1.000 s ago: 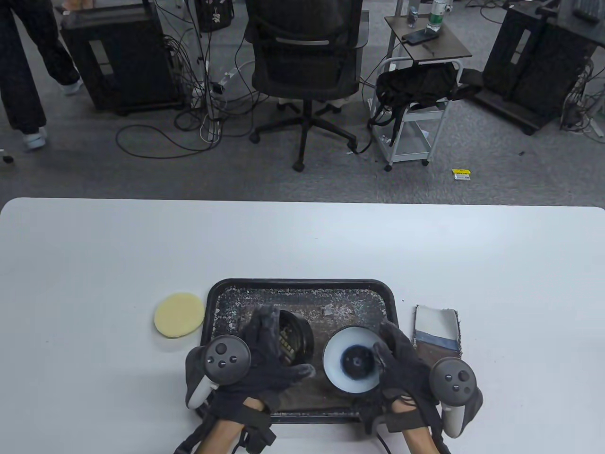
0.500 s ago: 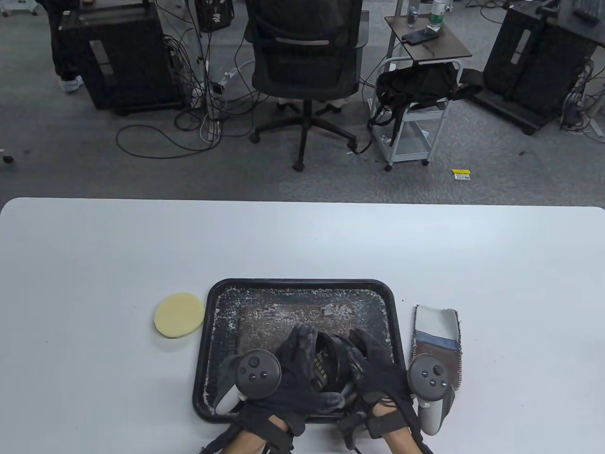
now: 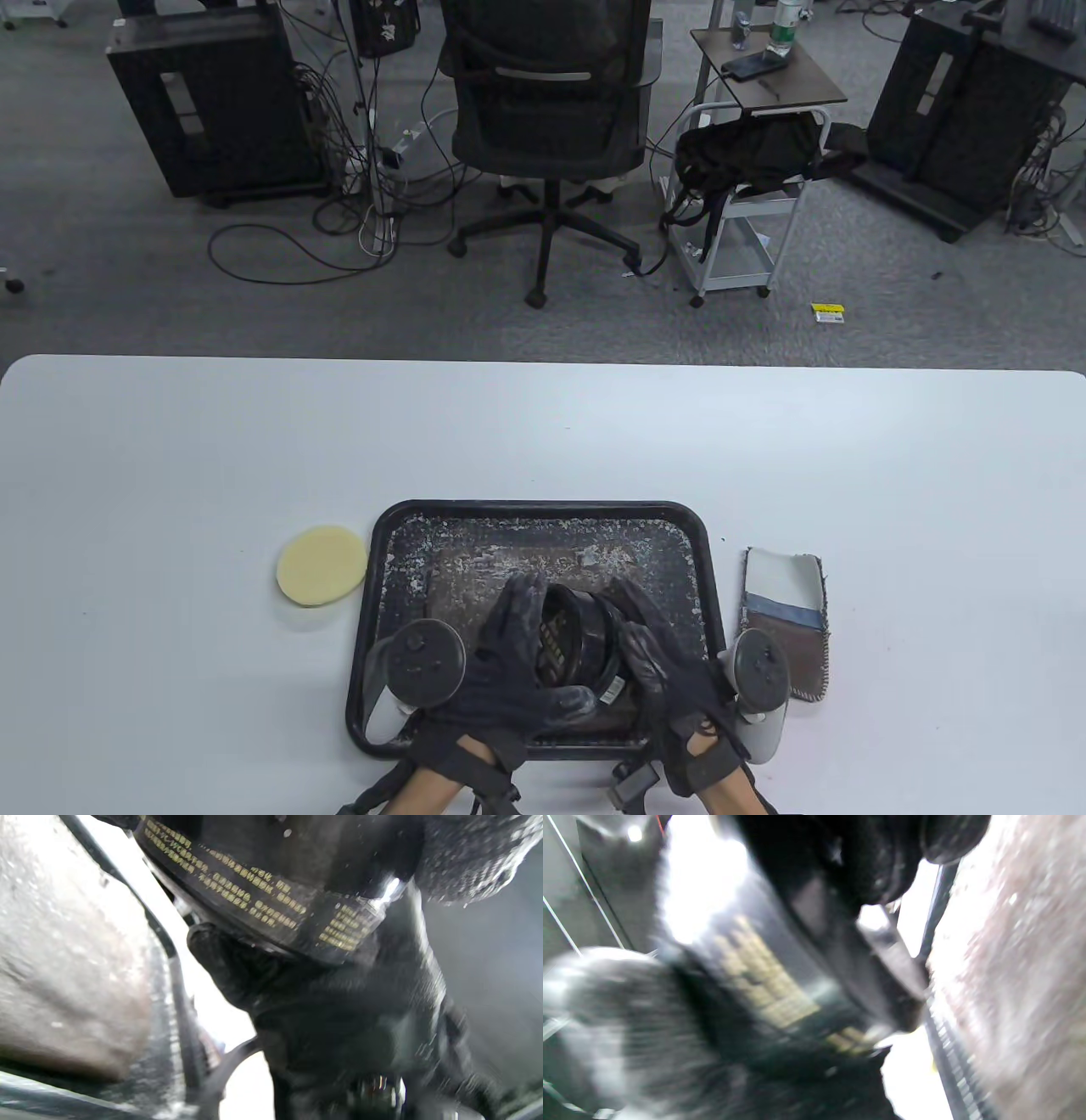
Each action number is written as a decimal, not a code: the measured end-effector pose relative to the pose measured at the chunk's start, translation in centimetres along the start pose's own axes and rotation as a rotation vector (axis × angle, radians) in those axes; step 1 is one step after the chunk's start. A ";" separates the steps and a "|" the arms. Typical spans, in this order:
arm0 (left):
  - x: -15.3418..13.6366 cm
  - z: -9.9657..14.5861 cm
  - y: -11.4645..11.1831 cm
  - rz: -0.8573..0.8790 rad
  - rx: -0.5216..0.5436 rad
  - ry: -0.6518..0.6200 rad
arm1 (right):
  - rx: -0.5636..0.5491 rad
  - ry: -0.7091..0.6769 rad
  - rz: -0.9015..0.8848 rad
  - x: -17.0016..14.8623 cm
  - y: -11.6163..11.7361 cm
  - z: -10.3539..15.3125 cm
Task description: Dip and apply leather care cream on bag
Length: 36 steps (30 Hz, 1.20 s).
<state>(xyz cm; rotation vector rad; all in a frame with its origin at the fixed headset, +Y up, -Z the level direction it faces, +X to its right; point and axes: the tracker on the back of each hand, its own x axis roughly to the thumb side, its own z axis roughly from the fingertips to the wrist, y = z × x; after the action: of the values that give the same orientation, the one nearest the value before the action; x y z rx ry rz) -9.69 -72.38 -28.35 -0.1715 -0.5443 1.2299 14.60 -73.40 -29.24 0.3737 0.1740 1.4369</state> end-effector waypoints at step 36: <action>-2.1 -0.5 -1.6 0.493 -0.148 0.086 | 0.030 -0.309 0.547 2.3 2.5 0.9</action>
<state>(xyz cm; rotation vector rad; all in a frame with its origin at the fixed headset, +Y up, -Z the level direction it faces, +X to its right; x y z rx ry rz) -8.56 -74.77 -28.71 -0.5043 -0.5349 1.6508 12.86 -71.09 -27.26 0.6988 -0.1724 1.8890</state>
